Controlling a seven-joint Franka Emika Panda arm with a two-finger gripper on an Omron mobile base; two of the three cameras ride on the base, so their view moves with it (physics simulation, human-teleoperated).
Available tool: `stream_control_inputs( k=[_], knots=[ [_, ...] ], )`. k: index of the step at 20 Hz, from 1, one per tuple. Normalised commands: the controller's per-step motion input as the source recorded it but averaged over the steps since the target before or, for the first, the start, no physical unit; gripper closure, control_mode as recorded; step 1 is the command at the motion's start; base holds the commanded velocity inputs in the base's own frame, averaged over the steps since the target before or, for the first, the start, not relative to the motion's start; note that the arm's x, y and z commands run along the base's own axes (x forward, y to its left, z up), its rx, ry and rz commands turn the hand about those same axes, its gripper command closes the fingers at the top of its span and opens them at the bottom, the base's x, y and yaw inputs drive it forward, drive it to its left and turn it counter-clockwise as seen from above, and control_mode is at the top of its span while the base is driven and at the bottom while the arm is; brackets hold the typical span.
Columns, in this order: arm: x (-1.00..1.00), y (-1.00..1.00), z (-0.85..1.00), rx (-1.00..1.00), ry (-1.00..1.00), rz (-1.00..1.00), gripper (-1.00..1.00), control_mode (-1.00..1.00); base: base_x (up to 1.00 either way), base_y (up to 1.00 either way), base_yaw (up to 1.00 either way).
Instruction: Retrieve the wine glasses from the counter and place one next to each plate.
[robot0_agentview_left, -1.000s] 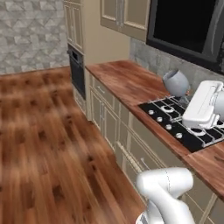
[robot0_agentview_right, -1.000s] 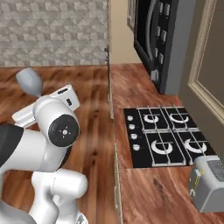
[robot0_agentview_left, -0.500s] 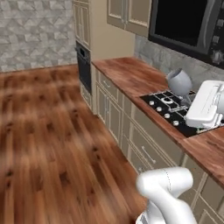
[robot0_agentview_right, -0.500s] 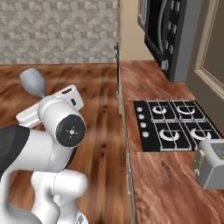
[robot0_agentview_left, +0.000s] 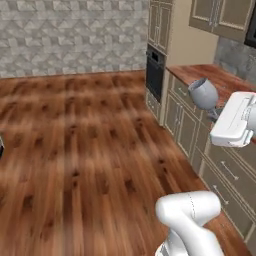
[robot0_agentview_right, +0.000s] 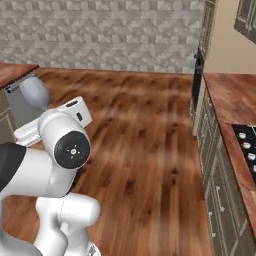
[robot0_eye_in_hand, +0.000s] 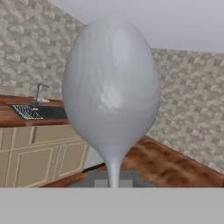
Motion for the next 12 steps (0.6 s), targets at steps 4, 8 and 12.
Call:
stream_control_inputs(
  k=[4,8,12],
  knots=[
    [0.00,0.00,0.00,0.00,0.00,0.00,1.00,1.00,0.26,0.16,0.75],
    [0.00,0.00,0.00,0.00,0.00,0.00,1.00,1.00,0.34,0.09,0.76],
    [0.00,0.00,0.00,0.00,0.00,0.00,1.00,1.00,0.86,-0.09,0.66]
  ],
)
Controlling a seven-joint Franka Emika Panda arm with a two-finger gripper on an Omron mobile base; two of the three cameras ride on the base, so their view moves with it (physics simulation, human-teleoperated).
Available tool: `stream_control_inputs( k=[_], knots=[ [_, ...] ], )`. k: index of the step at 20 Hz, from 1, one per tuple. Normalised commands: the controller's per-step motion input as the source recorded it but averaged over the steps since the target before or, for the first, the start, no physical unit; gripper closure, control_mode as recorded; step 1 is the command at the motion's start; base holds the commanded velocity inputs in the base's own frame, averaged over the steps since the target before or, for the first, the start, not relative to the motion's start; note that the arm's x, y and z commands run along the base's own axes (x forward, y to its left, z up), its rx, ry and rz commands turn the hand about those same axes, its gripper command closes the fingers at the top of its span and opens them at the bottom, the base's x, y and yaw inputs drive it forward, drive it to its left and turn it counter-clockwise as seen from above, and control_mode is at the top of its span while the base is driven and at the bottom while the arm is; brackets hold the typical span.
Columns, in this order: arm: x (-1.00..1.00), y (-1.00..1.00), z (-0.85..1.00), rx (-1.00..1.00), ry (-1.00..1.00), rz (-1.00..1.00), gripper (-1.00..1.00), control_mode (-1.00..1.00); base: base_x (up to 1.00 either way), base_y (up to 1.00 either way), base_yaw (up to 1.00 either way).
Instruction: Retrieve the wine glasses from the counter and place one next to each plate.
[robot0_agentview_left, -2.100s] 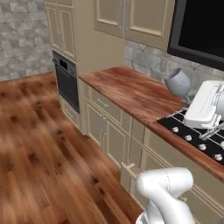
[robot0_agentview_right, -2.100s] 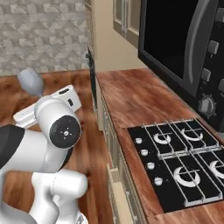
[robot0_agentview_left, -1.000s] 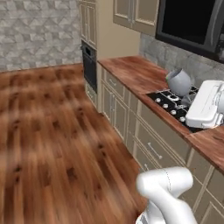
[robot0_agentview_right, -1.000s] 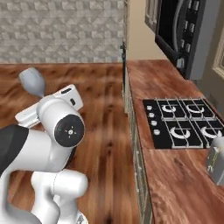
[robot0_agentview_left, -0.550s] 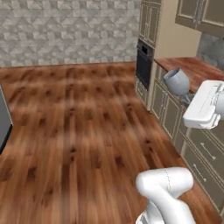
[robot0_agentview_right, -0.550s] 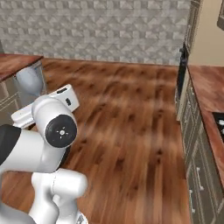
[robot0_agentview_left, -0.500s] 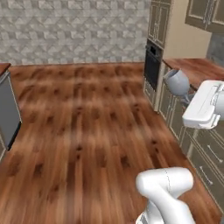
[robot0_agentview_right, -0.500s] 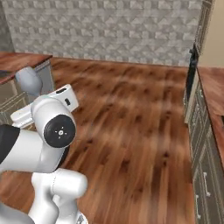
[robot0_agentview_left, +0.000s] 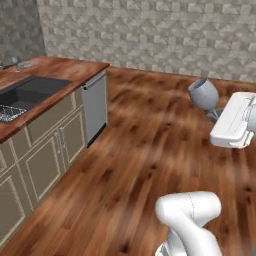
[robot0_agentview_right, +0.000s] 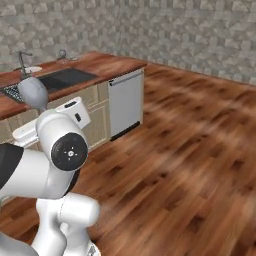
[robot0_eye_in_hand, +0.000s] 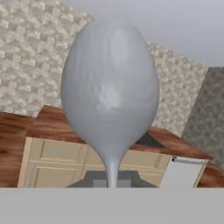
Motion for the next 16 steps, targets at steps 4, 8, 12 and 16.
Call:
stream_control_inputs(
  k=[4,8,12,16],
  knots=[
    [0.00,0.00,0.00,0.00,0.00,0.00,1.00,1.00,1.00,-0.79,0.21],
    [0.00,0.00,0.00,0.00,0.00,0.00,1.00,1.00,1.00,-0.38,0.11],
    [0.00,0.00,0.00,0.00,0.00,0.00,1.00,1.00,1.00,0.38,0.19],
    [0.00,0.00,0.00,0.00,0.00,0.00,1.00,1.00,1.00,-0.03,0.51]
  ],
)
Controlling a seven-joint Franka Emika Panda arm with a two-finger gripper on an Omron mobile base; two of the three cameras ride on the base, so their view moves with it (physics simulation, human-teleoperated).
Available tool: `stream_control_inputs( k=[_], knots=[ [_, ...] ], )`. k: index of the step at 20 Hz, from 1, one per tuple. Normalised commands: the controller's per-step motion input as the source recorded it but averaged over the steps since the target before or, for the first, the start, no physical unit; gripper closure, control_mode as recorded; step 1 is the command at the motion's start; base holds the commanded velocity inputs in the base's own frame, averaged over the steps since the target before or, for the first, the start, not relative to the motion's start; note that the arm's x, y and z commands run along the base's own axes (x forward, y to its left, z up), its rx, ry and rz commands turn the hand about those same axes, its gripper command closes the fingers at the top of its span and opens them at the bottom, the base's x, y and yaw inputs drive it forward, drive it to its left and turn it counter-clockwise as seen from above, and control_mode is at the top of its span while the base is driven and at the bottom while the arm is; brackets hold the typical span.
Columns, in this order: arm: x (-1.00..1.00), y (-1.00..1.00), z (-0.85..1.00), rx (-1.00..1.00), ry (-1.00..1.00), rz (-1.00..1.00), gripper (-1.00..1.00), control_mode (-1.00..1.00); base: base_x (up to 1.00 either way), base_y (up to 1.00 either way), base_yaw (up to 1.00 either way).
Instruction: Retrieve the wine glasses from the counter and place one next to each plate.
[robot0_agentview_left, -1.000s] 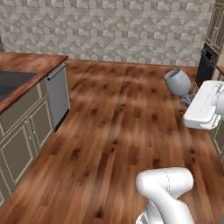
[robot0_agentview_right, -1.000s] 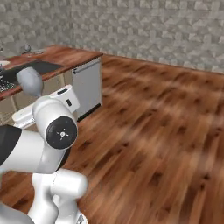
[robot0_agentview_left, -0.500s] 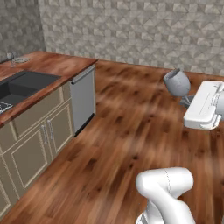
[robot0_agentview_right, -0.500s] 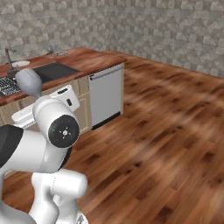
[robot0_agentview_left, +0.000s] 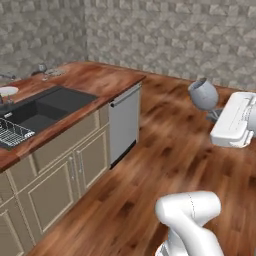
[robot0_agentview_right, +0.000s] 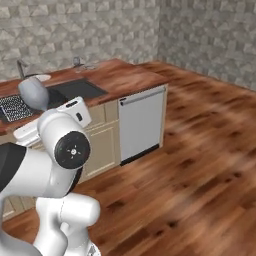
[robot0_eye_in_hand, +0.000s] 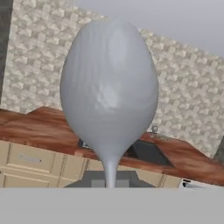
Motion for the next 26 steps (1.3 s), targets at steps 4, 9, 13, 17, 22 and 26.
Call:
stream_control_inputs(
  k=[4,9,13,17,22,26],
  knots=[
    [0.00,0.00,0.00,0.00,0.00,0.00,1.00,1.00,1.00,-0.46,0.42],
    [0.00,0.00,0.00,0.00,0.00,0.00,1.00,1.00,1.00,-0.69,0.40],
    [0.00,0.00,0.00,0.00,0.00,0.00,1.00,1.00,1.00,-0.93,0.37],
    [0.00,0.00,0.00,0.00,0.00,0.00,1.00,1.00,1.00,-0.95,0.37],
    [0.00,0.00,0.00,0.00,0.00,0.00,1.00,1.00,1.00,-1.00,0.35],
    [0.00,0.00,0.00,0.00,0.00,0.00,1.00,1.00,0.90,-1.00,0.32]
  ],
)
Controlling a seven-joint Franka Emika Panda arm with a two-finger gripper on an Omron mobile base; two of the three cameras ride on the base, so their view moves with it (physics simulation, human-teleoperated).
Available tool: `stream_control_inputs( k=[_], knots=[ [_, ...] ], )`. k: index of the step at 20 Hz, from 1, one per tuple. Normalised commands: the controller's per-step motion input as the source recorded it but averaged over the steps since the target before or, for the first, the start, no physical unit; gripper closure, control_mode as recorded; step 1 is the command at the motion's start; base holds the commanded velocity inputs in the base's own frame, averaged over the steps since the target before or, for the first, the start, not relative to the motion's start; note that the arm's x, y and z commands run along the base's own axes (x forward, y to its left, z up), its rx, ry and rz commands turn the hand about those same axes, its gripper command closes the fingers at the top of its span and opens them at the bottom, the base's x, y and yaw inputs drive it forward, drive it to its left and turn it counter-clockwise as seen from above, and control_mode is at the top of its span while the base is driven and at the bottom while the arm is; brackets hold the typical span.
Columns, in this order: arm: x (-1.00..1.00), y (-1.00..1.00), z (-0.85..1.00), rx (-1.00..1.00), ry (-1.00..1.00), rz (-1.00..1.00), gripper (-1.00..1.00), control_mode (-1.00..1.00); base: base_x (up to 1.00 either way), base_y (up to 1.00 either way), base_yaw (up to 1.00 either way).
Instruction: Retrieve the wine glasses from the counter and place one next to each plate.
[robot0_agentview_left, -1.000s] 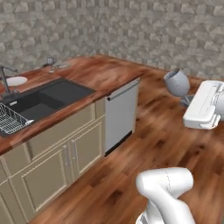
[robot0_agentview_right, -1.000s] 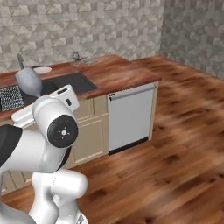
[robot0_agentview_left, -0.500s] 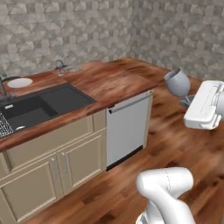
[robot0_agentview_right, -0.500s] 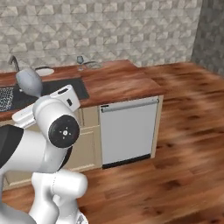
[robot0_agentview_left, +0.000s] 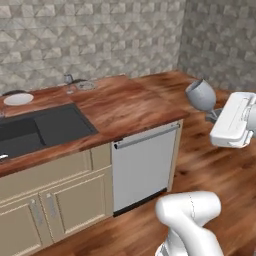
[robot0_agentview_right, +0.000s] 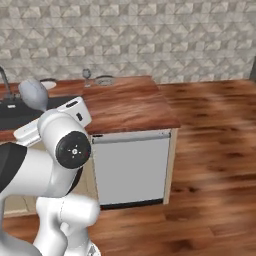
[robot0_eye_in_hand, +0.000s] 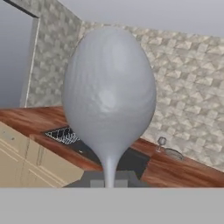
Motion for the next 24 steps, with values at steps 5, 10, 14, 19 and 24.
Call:
stream_control_inputs(
  k=[5,10,14,19,24],
  knots=[
    [0.00,0.00,0.00,0.00,0.00,0.00,1.00,1.00,0.71,-1.00,0.31],
    [0.00,0.00,0.00,0.00,0.00,0.00,1.00,1.00,0.47,-1.00,0.32],
    [0.00,0.00,0.00,0.00,0.00,0.00,1.00,1.00,0.36,-1.00,0.33],
    [0.00,0.00,0.00,0.00,0.00,0.00,1.00,1.00,0.38,-1.00,0.34],
    [0.00,0.00,0.00,0.00,0.00,0.00,1.00,1.00,0.53,-1.00,0.29]
  ],
)
